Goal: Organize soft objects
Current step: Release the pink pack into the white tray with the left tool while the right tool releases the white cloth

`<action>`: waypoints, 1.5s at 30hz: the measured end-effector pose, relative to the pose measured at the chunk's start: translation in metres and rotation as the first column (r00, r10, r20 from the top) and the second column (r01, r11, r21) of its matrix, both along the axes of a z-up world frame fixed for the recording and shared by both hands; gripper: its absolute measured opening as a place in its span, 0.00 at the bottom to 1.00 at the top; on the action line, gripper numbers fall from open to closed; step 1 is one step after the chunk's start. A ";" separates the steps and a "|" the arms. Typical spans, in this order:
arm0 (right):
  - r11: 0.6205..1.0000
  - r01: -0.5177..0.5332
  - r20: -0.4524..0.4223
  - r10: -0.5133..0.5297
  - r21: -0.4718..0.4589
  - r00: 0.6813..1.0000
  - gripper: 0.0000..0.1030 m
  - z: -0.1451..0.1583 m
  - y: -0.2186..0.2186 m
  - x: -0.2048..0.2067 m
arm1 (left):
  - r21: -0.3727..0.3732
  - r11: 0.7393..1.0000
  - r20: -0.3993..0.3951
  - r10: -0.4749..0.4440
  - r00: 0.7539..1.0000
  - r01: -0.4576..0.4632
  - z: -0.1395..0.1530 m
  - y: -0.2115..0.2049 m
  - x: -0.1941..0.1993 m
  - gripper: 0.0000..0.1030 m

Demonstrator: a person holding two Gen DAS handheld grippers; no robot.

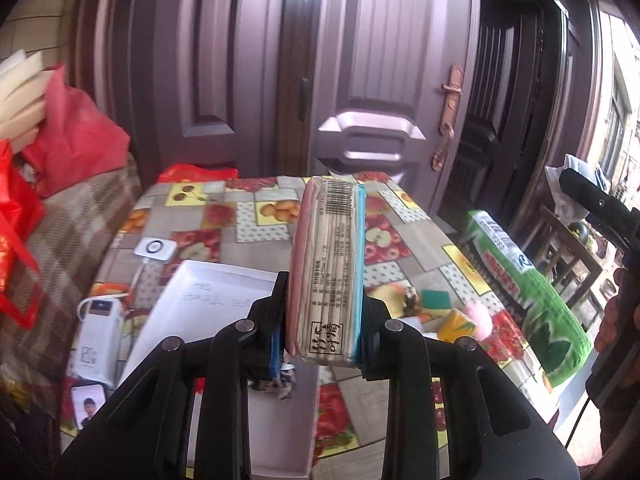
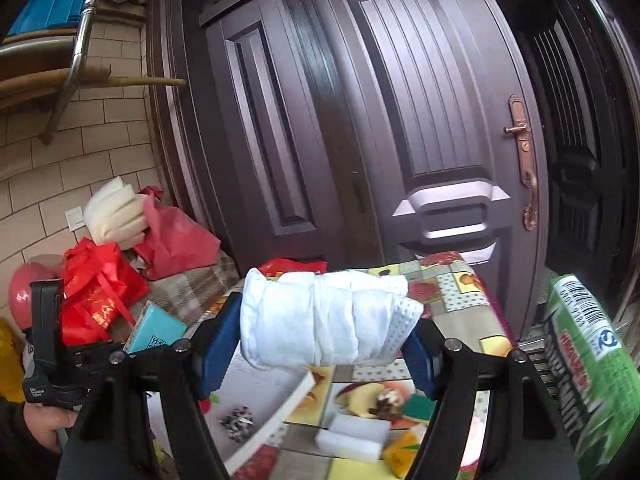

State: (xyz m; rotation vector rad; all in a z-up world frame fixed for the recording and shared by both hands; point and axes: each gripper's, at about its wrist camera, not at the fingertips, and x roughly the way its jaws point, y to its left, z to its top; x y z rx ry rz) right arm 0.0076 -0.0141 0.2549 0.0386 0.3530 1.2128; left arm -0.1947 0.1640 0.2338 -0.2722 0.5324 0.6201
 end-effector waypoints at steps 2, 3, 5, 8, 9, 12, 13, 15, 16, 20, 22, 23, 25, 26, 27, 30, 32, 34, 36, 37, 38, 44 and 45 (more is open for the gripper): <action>1.000 -0.007 0.008 0.007 0.007 1.000 0.71 0.002 0.004 -0.006 | 0.007 1.000 0.015 0.012 1.000 -0.012 0.002 0.004 -0.011 0.26; 1.000 -0.010 0.012 0.010 0.009 1.000 0.71 0.004 0.007 -0.010 | 0.008 1.000 0.019 0.014 1.000 -0.014 0.004 0.005 -0.014 0.26; 1.000 -0.013 0.017 0.013 0.010 1.000 0.71 0.005 0.011 -0.016 | 0.008 1.000 0.032 0.018 0.999 -0.019 0.005 0.007 -0.021 0.26; 1.000 -0.018 0.024 0.018 -0.002 1.000 0.71 0.005 0.014 -0.022 | 0.005 1.000 0.047 0.020 0.999 -0.020 0.005 0.011 -0.027 0.26; 1.000 -0.020 0.028 0.021 -0.009 0.999 0.71 0.005 0.016 -0.025 | 0.002 1.000 0.052 0.020 0.998 -0.020 0.004 0.013 -0.028 0.26; 0.999 -0.023 0.038 0.024 -0.024 0.999 0.71 0.006 0.020 -0.029 | -0.008 1.000 0.066 0.019 0.998 -0.019 0.002 0.015 -0.031 0.26; 0.999 -0.023 0.040 0.024 -0.027 0.999 0.71 0.006 0.020 -0.030 | -0.010 1.000 0.069 0.018 0.997 -0.018 0.002 0.018 -0.032 0.26; 0.999 -0.024 0.043 0.025 -0.031 0.999 0.71 0.007 0.022 -0.031 | -0.014 1.000 0.072 0.017 0.997 -0.016 0.002 0.020 -0.033 0.26; 0.999 -0.025 0.045 0.026 -0.034 0.999 0.71 0.007 0.024 -0.033 | -0.015 1.000 0.074 0.016 0.997 -0.015 0.002 0.021 -0.033 0.26; 0.998 -0.036 0.051 0.038 -0.049 0.998 0.71 0.007 0.031 -0.036 | -0.020 1.000 0.080 0.021 0.997 -0.019 0.001 0.025 -0.035 0.26; 0.998 -0.043 0.050 0.046 -0.053 0.998 0.71 0.006 0.034 -0.037 | -0.022 0.999 0.079 0.024 0.997 -0.023 0.000 0.027 -0.036 0.26; 0.997 -0.047 0.050 0.050 -0.055 0.997 0.71 0.006 0.036 -0.039 | -0.023 0.999 0.079 0.026 0.997 -0.025 -0.001 0.027 -0.037 0.26; 0.997 -0.054 0.050 0.057 -0.059 0.997 0.71 0.004 0.039 -0.040 | -0.024 0.999 0.079 0.029 0.996 -0.027 -0.001 0.028 -0.038 0.26; 0.997 -0.057 0.048 0.060 -0.061 0.997 0.71 0.003 0.041 -0.041 | -0.024 0.999 0.078 0.030 0.996 -0.028 -0.001 0.028 -0.039 0.26; 0.996 -0.060 0.045 0.063 -0.063 0.997 0.71 0.002 0.043 -0.041 | -0.023 0.999 0.077 0.031 0.997 -0.030 -0.002 0.029 -0.039 0.26; 0.995 -0.070 0.040 0.073 -0.066 0.997 0.71 0.001 0.048 -0.042 | -0.024 0.999 0.075 0.036 0.997 -0.034 -0.003 0.032 -0.041 0.26; 0.995 -0.077 0.039 0.080 -0.067 0.996 0.71 0.000 0.051 -0.043 | -0.025 0.999 0.075 0.039 0.996 -0.037 -0.003 0.034 -0.042 0.26; 0.994 -0.084 0.039 0.087 -0.071 0.995 0.71 -0.001 0.055 -0.044 | -0.026 0.999 0.076 0.043 0.996 -0.041 -0.004 0.037 -0.043 0.26; 0.993 -0.092 0.039 0.095 -0.078 0.995 0.71 -0.002 0.060 -0.046 | -0.028 0.999 0.076 0.048 0.996 -0.046 -0.005 0.041 -0.044 0.26; 0.992 -0.098 0.039 0.101 -0.083 0.994 0.71 -0.003 0.063 -0.047 | -0.030 0.998 0.076 0.051 0.996 -0.049 -0.006 0.042 -0.045 0.26; 0.991 -0.103 0.038 0.106 -0.087 0.994 0.71 -0.004 0.066 -0.047 | -0.032 0.998 0.077 0.053 0.996 -0.051 -0.007 0.044 -0.045 0.26; 0.981 -0.147 0.036 0.153 -0.126 0.988 0.71 -0.011 0.090 -0.056 | -0.048 0.997 0.079 0.061 0.995 -0.057 -0.012 0.053 -0.044 0.26; 0.979 -0.156 0.036 0.162 -0.132 0.986 0.71 -0.012 0.094 -0.058 | -0.051 0.997 0.079 0.062 0.995 -0.058 -0.013 0.055 -0.044 0.26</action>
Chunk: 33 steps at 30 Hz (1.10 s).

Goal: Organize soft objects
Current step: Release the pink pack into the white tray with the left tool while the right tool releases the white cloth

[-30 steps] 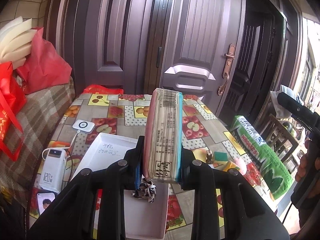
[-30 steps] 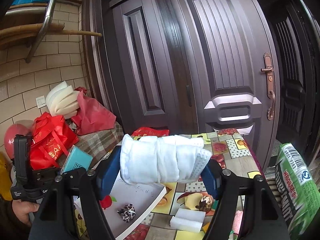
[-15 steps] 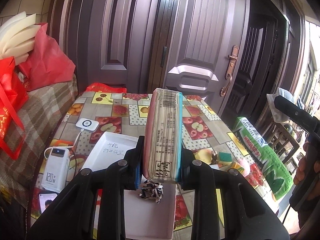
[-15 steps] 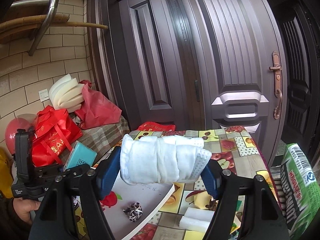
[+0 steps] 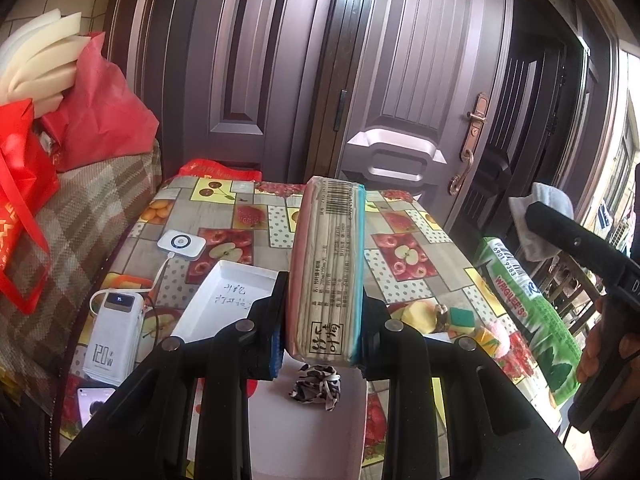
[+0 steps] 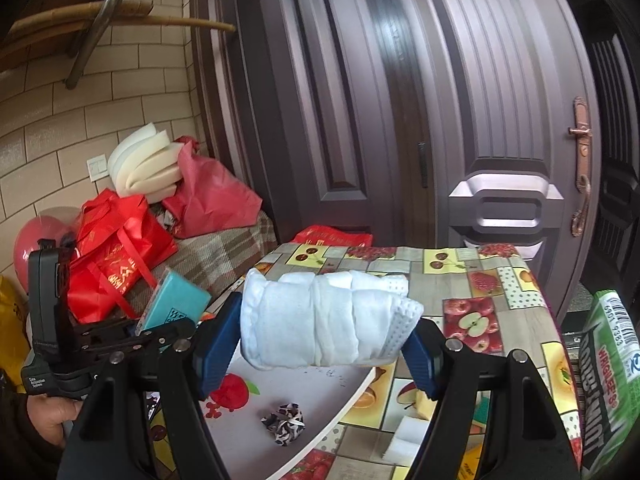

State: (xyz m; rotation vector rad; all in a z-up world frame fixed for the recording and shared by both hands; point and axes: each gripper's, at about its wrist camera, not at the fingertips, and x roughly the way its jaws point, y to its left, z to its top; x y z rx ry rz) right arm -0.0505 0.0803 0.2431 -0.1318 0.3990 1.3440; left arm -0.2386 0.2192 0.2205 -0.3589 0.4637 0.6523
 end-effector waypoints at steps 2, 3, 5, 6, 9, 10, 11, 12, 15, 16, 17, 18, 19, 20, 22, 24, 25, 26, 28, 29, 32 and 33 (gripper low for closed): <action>1.000 -0.014 0.002 0.014 -0.010 1.000 0.71 -0.003 0.007 -0.003 | -0.004 1.000 -0.002 0.002 1.000 -0.002 -0.002 0.003 0.000 0.26; 1.000 -0.021 0.003 0.021 -0.018 1.000 0.71 -0.005 0.011 -0.005 | -0.006 1.000 -0.003 0.003 1.000 -0.003 -0.003 0.004 0.001 0.26; 0.999 -0.038 0.002 0.038 -0.037 0.999 0.71 -0.011 0.019 -0.008 | -0.013 1.000 -0.005 0.010 1.000 -0.010 -0.005 0.009 0.000 0.26; 0.998 -0.043 0.001 0.043 -0.044 0.999 0.71 -0.013 0.023 -0.009 | -0.016 1.000 -0.007 0.013 1.000 -0.013 -0.006 0.011 0.000 0.26; 0.995 -0.061 -0.006 0.060 -0.075 0.998 0.71 -0.022 0.035 -0.010 | -0.024 1.000 -0.014 0.020 1.000 -0.020 -0.010 0.016 0.002 0.26; 0.994 -0.066 -0.011 0.065 -0.084 0.998 0.71 -0.025 0.039 -0.011 | -0.025 0.999 -0.018 0.021 1.000 -0.021 -0.012 0.019 0.003 0.26; 0.993 -0.069 -0.015 0.068 -0.093 0.998 0.71 -0.028 0.041 -0.010 | -0.026 0.999 -0.022 0.021 1.000 -0.022 -0.013 0.021 0.004 0.26; 0.992 -0.073 -0.020 0.072 -0.105 0.997 0.71 -0.031 0.045 -0.010 | -0.028 0.999 -0.026 0.021 0.999 -0.022 -0.015 0.023 0.006 0.26; 0.987 -0.084 -0.033 0.080 -0.140 0.996 0.71 -0.042 0.058 -0.010 | -0.036 0.999 -0.052 0.024 0.998 -0.026 -0.024 0.035 0.013 0.26; 0.984 -0.089 -0.038 0.084 -0.153 0.996 0.71 -0.046 0.063 -0.010 | -0.041 0.999 -0.062 0.025 0.998 -0.028 -0.028 0.040 0.016 0.26; 0.980 -0.096 -0.040 0.090 -0.172 0.995 0.72 -0.052 0.069 -0.010 | -0.045 0.999 -0.072 0.027 0.997 -0.030 -0.033 0.044 0.019 0.26; 0.975 -0.103 -0.039 0.097 -0.195 0.995 0.72 -0.058 0.075 -0.011 | -0.055 0.998 -0.088 0.027 0.996 -0.032 -0.041 0.050 0.024 0.26; 0.970 -0.108 -0.038 0.102 -0.216 0.994 0.72 -0.066 0.082 -0.012 | -0.067 0.997 -0.103 0.028 0.994 -0.035 -0.048 0.055 0.028 0.26; 0.966 -0.112 -0.039 0.106 -0.233 0.994 0.72 -0.072 0.086 -0.012 | -0.079 0.996 -0.114 0.028 0.993 -0.037 -0.054 0.060 0.031 0.26; 0.953 -0.120 -0.045 0.112 -0.278 0.993 0.72 -0.090 0.097 -0.012 | -0.096 0.994 -0.122 0.034 0.992 -0.046 -0.062 0.069 0.034 0.26; 0.940 -0.127 -0.065 0.112 -0.318 0.992 0.72 -0.106 0.107 -0.012 | -0.120 0.991 -0.129 0.046 0.991 -0.061 -0.071 0.082 0.036 0.26; 0.934 -0.131 -0.074 0.112 -0.333 0.991 0.72 -0.114 0.111 -0.011 | -0.128 0.990 -0.133 0.048 0.990 -0.065 -0.074 0.086 0.037 0.26; 0.929 -0.133 -0.080 0.112 -0.346 0.991 0.72 -0.119 0.115 -0.011 | -0.141 0.987 -0.143 0.051 0.988 -0.071 -0.080 0.092 0.038 0.26; 0.919 -0.138 -0.095 0.111 -0.368 0.989 0.72 -0.130 0.124 -0.011 | -0.161 0.984 -0.156 0.055 0.986 -0.080 -0.089 0.099 0.040 0.26; 0.917 -0.140 -0.100 0.110 -0.375 0.989 0.72 -0.134 0.127 -0.011 | -0.169 0.982 -0.166 0.056 0.985 -0.084 -0.094 0.102 0.041 0.26; 0.909 -0.145 -0.114 0.109 -0.392 0.988 0.73 -0.144 0.138 -0.011 | -0.187 0.978 -0.176 0.060 0.982 -0.093 -0.102 0.109 0.043 0.26; 0.907 -0.149 -0.118 0.110 -0.395 0.987 0.74 -0.146 0.141 -0.012 | -0.192 0.977 -0.178 0.061 0.982 -0.096 -0.104 0.110 0.044 0.26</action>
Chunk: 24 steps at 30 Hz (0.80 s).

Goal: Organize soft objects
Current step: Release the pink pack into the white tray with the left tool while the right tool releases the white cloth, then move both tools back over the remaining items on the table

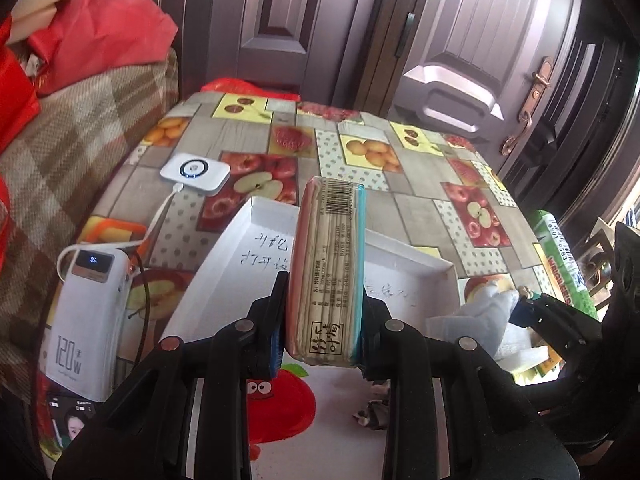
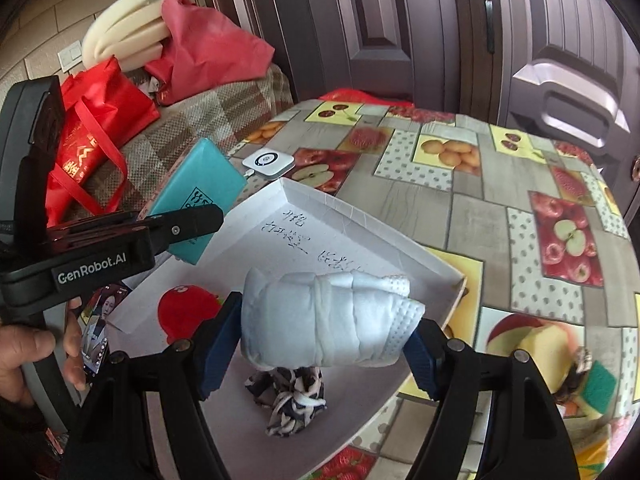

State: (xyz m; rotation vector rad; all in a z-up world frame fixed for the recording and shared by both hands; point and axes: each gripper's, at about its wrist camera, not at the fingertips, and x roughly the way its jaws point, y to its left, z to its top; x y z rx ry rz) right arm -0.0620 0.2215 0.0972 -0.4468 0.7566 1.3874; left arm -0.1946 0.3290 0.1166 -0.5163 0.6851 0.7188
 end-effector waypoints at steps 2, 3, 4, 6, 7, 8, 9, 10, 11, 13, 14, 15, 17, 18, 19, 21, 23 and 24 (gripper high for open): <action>1.000 -0.010 -0.008 0.010 -0.007 1.000 0.78 -0.004 0.006 -0.002 | 0.002 1.000 -0.014 0.018 1.000 -0.018 -0.004 0.002 0.001 0.28; 1.000 -0.026 -0.017 0.026 -0.010 1.000 0.81 -0.007 0.008 -0.003 | 0.002 1.000 -0.019 0.020 1.000 -0.020 -0.006 0.004 0.002 0.30; 0.999 -0.039 -0.014 0.039 -0.012 0.999 0.84 -0.009 0.010 -0.005 | -0.001 1.000 -0.022 0.016 1.000 -0.016 -0.008 0.005 0.003 0.36; 0.998 -0.055 0.023 0.055 -0.006 0.998 1.00 -0.012 0.010 -0.011 | 0.023 0.999 -0.031 0.027 0.999 -0.026 -0.012 0.006 0.002 0.95; 0.998 -0.058 0.041 0.058 -0.004 0.997 1.00 -0.013 0.009 -0.013 | 0.051 0.998 -0.033 0.040 0.999 -0.039 -0.012 0.004 0.000 1.00; 0.998 -0.063 0.053 0.063 -0.004 0.997 1.00 -0.014 0.008 -0.015 | 0.084 0.995 -0.027 0.052 0.998 -0.050 -0.010 0.002 -0.003 1.00; 0.998 -0.067 0.061 0.067 -0.005 0.996 1.00 -0.015 0.006 -0.016 | 0.091 0.994 -0.024 0.057 0.998 -0.054 -0.009 0.002 -0.004 1.00; 0.998 -0.069 0.062 0.069 -0.006 0.996 1.00 -0.015 0.005 -0.016 | 0.090 0.994 -0.018 0.062 0.998 -0.060 -0.008 0.004 -0.006 1.00; 0.998 -0.068 0.062 0.068 -0.006 0.996 1.00 -0.014 0.004 -0.016 | 0.083 0.994 -0.005 0.069 0.998 -0.069 -0.007 0.004 -0.008 1.00; 0.998 -0.058 0.061 0.058 -0.003 0.996 1.00 -0.013 0.001 -0.015 | 0.083 0.993 0.007 0.082 0.997 -0.082 -0.003 0.005 -0.011 1.00; 0.999 -0.053 0.061 0.053 -0.002 0.997 1.00 -0.012 0.000 -0.015 | 0.088 0.992 0.012 0.089 0.996 -0.089 -0.001 0.005 -0.013 1.00; 0.999 -0.044 0.062 0.043 0.000 0.997 1.00 -0.011 -0.001 -0.014 | 0.089 0.992 0.015 0.091 0.996 -0.092 0.002 0.004 -0.014 1.00; 1.000 -0.031 0.062 0.031 0.002 0.998 1.00 -0.009 -0.003 -0.011 | 0.095 0.991 0.025 0.091 0.996 -0.093 0.007 0.001 -0.016 1.00; 1.000 -0.024 0.061 0.024 0.005 0.998 1.00 -0.007 -0.005 -0.010 | 0.099 0.991 0.028 0.087 0.996 -0.090 0.009 -0.001 -0.016 1.00; 1.000 -0.019 0.062 0.018 0.008 0.998 1.00 -0.005 -0.007 -0.010 | 0.101 0.991 0.029 0.084 0.996 -0.087 0.010 -0.002 -0.016 1.00; 1.000 -0.012 0.066 0.011 0.015 0.998 1.00 -0.001 -0.012 -0.010 | 0.102 0.991 0.025 0.079 0.997 -0.081 0.011 -0.006 -0.016 1.00; 1.000 -0.010 0.072 0.008 0.025 0.997 1.00 0.004 -0.016 -0.012 | 0.102 0.992 0.024 0.075 0.997 -0.077 0.013 -0.011 -0.017 1.00; 0.999 -0.011 0.077 0.008 0.031 0.997 1.00 0.007 -0.019 -0.013 | 0.101 0.992 0.026 0.073 0.997 -0.075 0.014 -0.013 -0.017 1.00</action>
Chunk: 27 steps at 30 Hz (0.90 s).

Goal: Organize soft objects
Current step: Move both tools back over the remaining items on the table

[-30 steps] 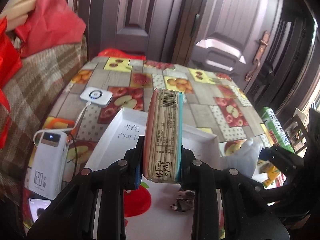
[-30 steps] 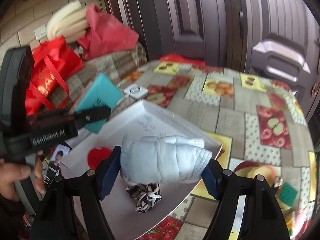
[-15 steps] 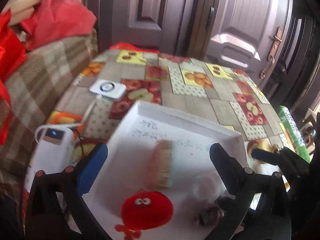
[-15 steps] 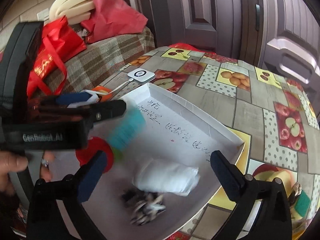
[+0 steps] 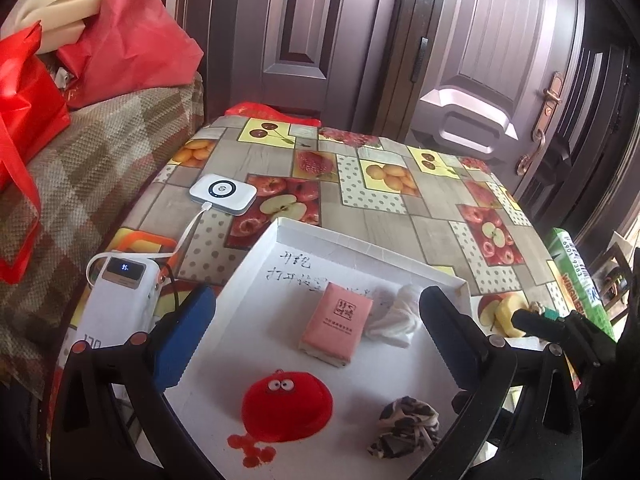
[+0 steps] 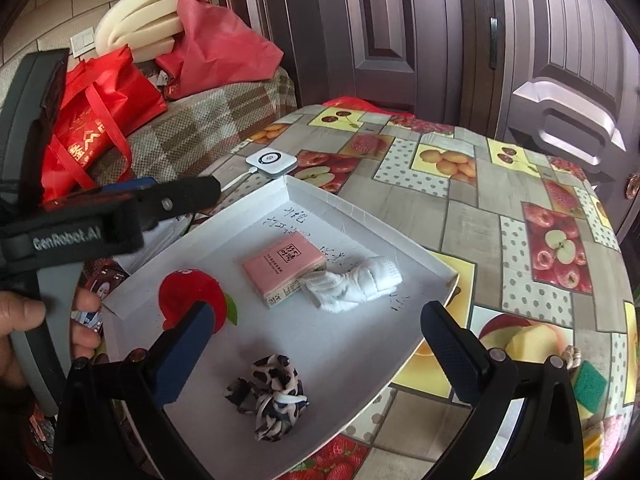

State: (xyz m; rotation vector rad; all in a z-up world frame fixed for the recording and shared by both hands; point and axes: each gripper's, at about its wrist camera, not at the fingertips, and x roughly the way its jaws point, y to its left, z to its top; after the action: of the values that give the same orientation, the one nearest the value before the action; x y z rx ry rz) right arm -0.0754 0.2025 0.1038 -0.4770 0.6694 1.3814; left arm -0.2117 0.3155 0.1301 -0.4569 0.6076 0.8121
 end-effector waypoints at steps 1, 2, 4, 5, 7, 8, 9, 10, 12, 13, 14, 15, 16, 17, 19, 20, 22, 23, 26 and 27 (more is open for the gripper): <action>1.000 0.000 0.005 0.000 0.006 1.000 1.00 0.002 -0.003 -0.001 | 0.002 1.000 0.003 -0.004 1.000 0.004 0.002 -0.003 0.000 1.00; 1.000 0.001 0.009 -0.001 0.011 1.000 1.00 0.004 -0.005 -0.002 | 0.007 1.000 0.006 -0.011 1.000 0.011 0.004 -0.006 -0.001 1.00; 1.000 0.010 0.026 -0.011 0.026 1.000 1.00 0.010 -0.011 -0.004 | 0.017 1.000 0.009 -0.022 1.000 0.022 0.009 -0.011 -0.001 1.00; 0.999 0.018 0.036 -0.020 0.036 0.999 1.00 0.013 -0.014 -0.004 | 0.023 0.999 0.014 -0.026 1.000 0.026 0.013 -0.015 -0.002 1.00; 0.998 0.029 0.046 -0.031 0.052 0.998 1.00 0.019 -0.019 -0.005 | 0.031 0.999 0.029 -0.034 0.999 0.033 0.018 -0.021 -0.004 1.00; 0.997 0.034 0.049 -0.037 0.064 0.998 1.00 0.023 -0.023 -0.005 | 0.038 0.999 0.044 -0.036 0.998 0.034 0.022 -0.024 -0.006 1.00; 0.996 0.037 0.050 -0.041 0.075 0.998 1.00 0.026 -0.026 -0.005 | 0.046 0.998 0.058 -0.036 0.998 0.034 0.024 -0.027 -0.007 1.00; 0.995 0.036 0.047 -0.041 0.090 0.998 1.00 0.030 -0.030 -0.005 | 0.053 0.998 0.079 -0.041 0.996 0.037 0.029 -0.031 -0.009 1.00; 0.991 0.031 0.032 -0.035 0.128 0.999 1.00 0.037 -0.040 -0.004 | 0.057 0.997 0.107 -0.056 0.993 0.050 0.034 -0.036 -0.011 1.00; 0.987 0.034 0.022 -0.038 0.156 0.999 1.00 0.042 -0.046 -0.003 | 0.063 0.996 0.129 -0.071 0.989 0.063 0.038 -0.042 -0.013 1.00; 0.982 0.040 0.012 -0.043 0.183 0.999 1.00 0.046 -0.052 -0.001 | 0.068 0.995 0.142 -0.085 0.986 0.076 0.042 -0.045 -0.013 1.00; 0.976 0.048 0.003 -0.050 0.214 0.999 1.00 0.051 -0.059 0.002 | 0.069 0.994 0.152 -0.096 0.984 0.086 0.044 -0.047 -0.013 1.00; 0.969 0.056 -0.002 -0.057 0.239 0.998 1.00 0.056 -0.064 0.003 | 0.066 0.992 0.173 -0.113 0.978 0.103 0.047 -0.051 -0.013 1.00; 0.962 0.067 -0.007 -0.068 0.265 0.998 1.00 0.061 -0.070 0.006 | 0.058 0.989 0.214 -0.143 0.966 0.134 0.051 -0.055 -0.015 1.00; 0.941 0.093 -0.032 -0.087 0.327 0.996 1.00 0.073 -0.084 0.012 | 0.057 0.986 0.266 -0.167 0.949 0.158 0.057 -0.061 -0.016 1.00; 0.930 0.104 -0.047 -0.093 0.353 0.995 1.00 0.080 -0.091 0.015 | 0.044 0.981 0.305 -0.191 0.933 0.186 0.061 -0.065 -0.017 1.00; 0.904 0.131 -0.065 -0.114 0.407 0.991 1.00 0.096 -0.108 0.022 | 0.025 0.975 0.337 -0.217 0.916 0.221 0.068 -0.069 -0.016 1.00; 0.891 0.142 -0.063 -0.127 0.430 0.990 1.00 0.103 -0.116 0.024 | 0.021 0.973 0.336 -0.225 0.915 0.231 0.074 -0.073 -0.013 1.00; 0.824 0.189 -0.058 -0.187 0.534 0.981 1.00 0.128 -0.149 0.032 | 0.051 0.972 0.265 -0.234 0.935 0.229 0.089 -0.089 -0.002 1.00; 0.790 0.208 -0.065 -0.209 0.577 0.976 1.00 0.137 -0.163 0.035 | 0.070 0.970 0.248 -0.244 0.937 0.234 0.092 -0.095 0.001 1.00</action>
State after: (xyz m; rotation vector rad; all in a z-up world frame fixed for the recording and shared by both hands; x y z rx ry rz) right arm -0.0402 0.0396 0.2406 0.0902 0.2536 1.2921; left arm -0.2112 0.2210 0.2223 -0.4333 0.3972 0.5209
